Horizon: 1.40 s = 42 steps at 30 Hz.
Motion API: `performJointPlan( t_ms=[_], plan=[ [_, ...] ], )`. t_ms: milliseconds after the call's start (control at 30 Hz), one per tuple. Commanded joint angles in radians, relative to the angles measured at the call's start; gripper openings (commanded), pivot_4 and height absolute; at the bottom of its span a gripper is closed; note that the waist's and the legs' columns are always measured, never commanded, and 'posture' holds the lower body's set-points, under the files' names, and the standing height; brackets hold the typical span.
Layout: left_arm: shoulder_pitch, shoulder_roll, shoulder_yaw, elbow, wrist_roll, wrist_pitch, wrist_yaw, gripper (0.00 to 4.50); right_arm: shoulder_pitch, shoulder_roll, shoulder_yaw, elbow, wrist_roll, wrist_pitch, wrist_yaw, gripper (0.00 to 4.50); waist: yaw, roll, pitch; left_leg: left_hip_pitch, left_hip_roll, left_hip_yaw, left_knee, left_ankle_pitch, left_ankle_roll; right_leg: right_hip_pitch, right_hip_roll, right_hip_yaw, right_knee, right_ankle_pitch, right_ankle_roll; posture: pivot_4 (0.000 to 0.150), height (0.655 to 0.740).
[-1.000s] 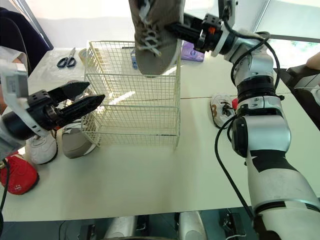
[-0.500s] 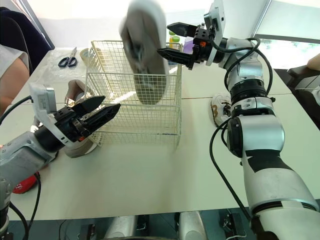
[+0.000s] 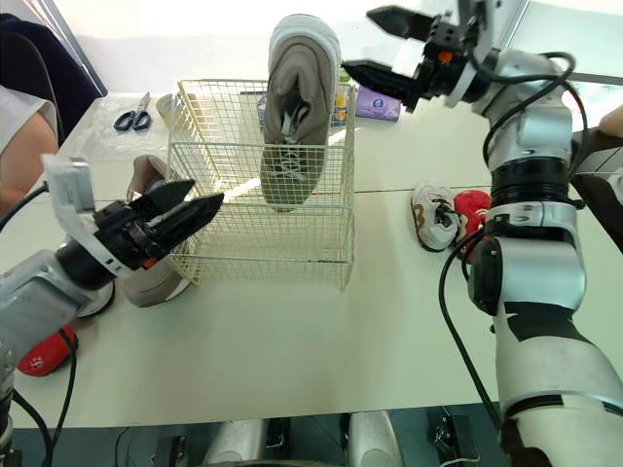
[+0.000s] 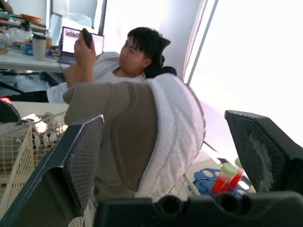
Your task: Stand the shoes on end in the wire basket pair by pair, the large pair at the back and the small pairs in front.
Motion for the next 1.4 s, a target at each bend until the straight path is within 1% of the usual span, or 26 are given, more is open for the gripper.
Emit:
performJointPlan(
  t_ms=[33, 100, 133, 200, 267, 333, 433, 500, 600, 733, 833, 933, 1033, 1133, 1400],
  plan=[
    [-0.07, 0.083, 0.124, 0.092, 0.039, -0.025, 0.048, 4.28, -0.029, -0.071, -0.053, -0.104, 0.047, 0.077, -0.031, 4.48, 0.001, 0.0, 0.0, 0.0, 0.0, 0.0, 0.0, 0.0, 0.0, 0.0, 0.0, 0.0, 0.0, 0.0, 0.0, 0.15, 0.74],
    [-0.093, 0.171, 0.171, 0.191, 0.157, -0.005, 0.083, 4.28, -0.028, -0.11, -0.051, -0.207, 0.113, 0.233, 0.005, 4.48, 0.0, 0.0, 0.0, 0.0, 0.0, -0.001, 0.0, -0.001, 0.001, 0.0, 0.001, -0.001, 0.0, 0.0, 0.0, 0.15, 0.74],
    [-0.1, 0.227, 0.18, 0.26, 0.189, 0.031, 0.086, 4.28, -0.003, -0.134, -0.028, -0.3, 0.162, 0.345, 0.043, 4.48, -0.001, 0.0, 0.0, 0.0, 0.0, 0.0, 0.0, -0.002, 0.003, 0.0, 0.001, -0.001, 0.0, 0.0, 0.0, 0.15, 0.74],
    [-0.104, 0.322, 0.168, 0.395, 0.221, 0.117, 0.039, 4.28, 0.084, -0.181, 0.036, -0.507, 0.254, 0.524, 0.12, 4.48, -0.002, 0.0, 0.0, 0.001, 0.001, 0.0, -0.001, -0.002, 0.004, 0.0, 0.001, -0.001, 0.0, 0.0, 0.0, 0.15, 0.74],
    [-0.113, 0.391, 0.093, 0.519, 0.322, 0.145, -0.051, 4.28, 0.2, -0.226, 0.103, -0.721, 0.327, 0.631, 0.175, 4.48, -0.003, 0.0, -0.001, 0.002, 0.001, 0.0, -0.002, -0.003, 0.005, 0.0, 0.002, -0.001, 0.0, 0.0, 0.0, 0.15, 0.74],
    [-0.156, 0.409, 0.021, 0.611, 0.405, 0.147, -0.117, 4.28, 0.267, -0.237, 0.13, -0.846, 0.37, 0.691, 0.167, 4.48, -0.005, 0.0, 0.0, 0.004, 0.001, 0.001, -0.003, -0.004, 0.006, 0.001, 0.002, -0.001, 0.0, -0.001, 0.001, 0.15, 0.74],
    [-0.343, 0.389, -0.171, 0.836, 0.572, 0.177, -0.203, 4.28, 0.38, -0.271, 0.204, -1.016, 0.367, 0.724, 0.159, 4.48, 0.007, 0.0, 0.0, 0.003, 0.0, 0.001, -0.002, -0.003, 0.005, 0.001, 0.001, -0.001, 0.0, 0.0, 0.0, 0.15, 0.74],
    [-0.437, 0.377, -0.26, 0.934, 0.651, 0.215, -0.268, 4.28, 0.419, -0.289, 0.216, -1.059, 0.364, 0.723, 0.157, 4.48, 0.018, -0.001, 0.0, 0.002, 0.001, 0.001, 0.0, -0.003, 0.005, 0.001, 0.001, -0.002, 0.0, 0.0, 0.0, 0.15, 0.74],
    [-0.57, 0.344, -0.354, 1.028, 0.732, 0.283, -0.369, 4.28, 0.47, -0.317, 0.213, -1.103, 0.368, 0.718, 0.149, 4.48, 0.026, -0.003, -0.001, 0.001, 0.0, 0.001, 0.001, -0.004, 0.006, 0.0, 0.0, -0.002, 0.0, 0.0, 0.0, 0.15, 0.74],
    [-0.691, 0.274, -0.443, 1.158, 0.854, 0.282, -0.482, 4.28, 0.518, -0.341, 0.187, -1.158, 0.403, 0.746, 0.118, 4.48, 0.024, -0.005, -0.001, -0.002, 0.0, 0.002, 0.002, -0.004, 0.006, -0.001, 0.0, -0.002, -0.001, 0.0, 0.001, 0.15, 0.74],
    [-0.747, 0.242, -0.472, 1.234, 0.94, 0.249, -0.546, 4.28, 0.552, -0.358, 0.177, -1.194, 0.412, 0.756, 0.089, 4.48, 0.024, -0.005, -0.001, -0.001, 0.0, 0.002, 0.002, -0.003, 0.006, -0.001, 0.0, -0.002, 0.0, 0.0, 0.001, 0.15, 0.74],
    [-0.804, 0.243, -0.448, 1.278, 0.986, 0.259, -0.585, 4.28, 0.614, -0.397, 0.161, -1.235, 0.403, 0.754, 0.062, 4.48, 0.026, -0.006, -0.001, -0.001, 0.0, 0.002, 0.003, -0.004, 0.006, 0.0, 0.001, -0.002, 0.0, 0.0, 0.001, 0.15, 0.74],
    [-0.812, 0.258, -0.433, 1.252, 1.006, 0.286, -0.638, 4.28, 0.645, -0.411, 0.139, -1.265, 0.432, 0.763, 0.038, 4.48, 0.023, -0.006, -0.001, -0.002, 0.0, 0.001, 0.003, -0.004, 0.007, -0.001, 0.0, -0.002, 0.0, 0.0, 0.001, 0.15, 0.74],
    [-0.797, 0.258, -0.411, 1.205, 1.007, 0.328, -0.666, 4.28, 0.665, -0.414, 0.142, -1.273, 0.425, 0.748, 0.019, 4.48, 0.023, -0.006, -0.001, -0.001, 0.0, 0.001, 0.003, -0.004, 0.008, -0.001, 0.0, -0.002, 0.0, 0.0, 0.001, 0.15, 0.74],
    [-0.762, 0.238, -0.37, 1.147, 1.033, 0.373, -0.678, 4.28, 0.646, -0.412, 0.173, -1.244, 0.401, 0.715, 0.012, 4.48, 0.023, -0.006, -0.001, -0.001, 0.0, 0.001, 0.004, -0.004, 0.008, 0.0, 0.0, -0.002, 0.001, 0.0, 0.001, 0.15, 0.74]
  ],
)
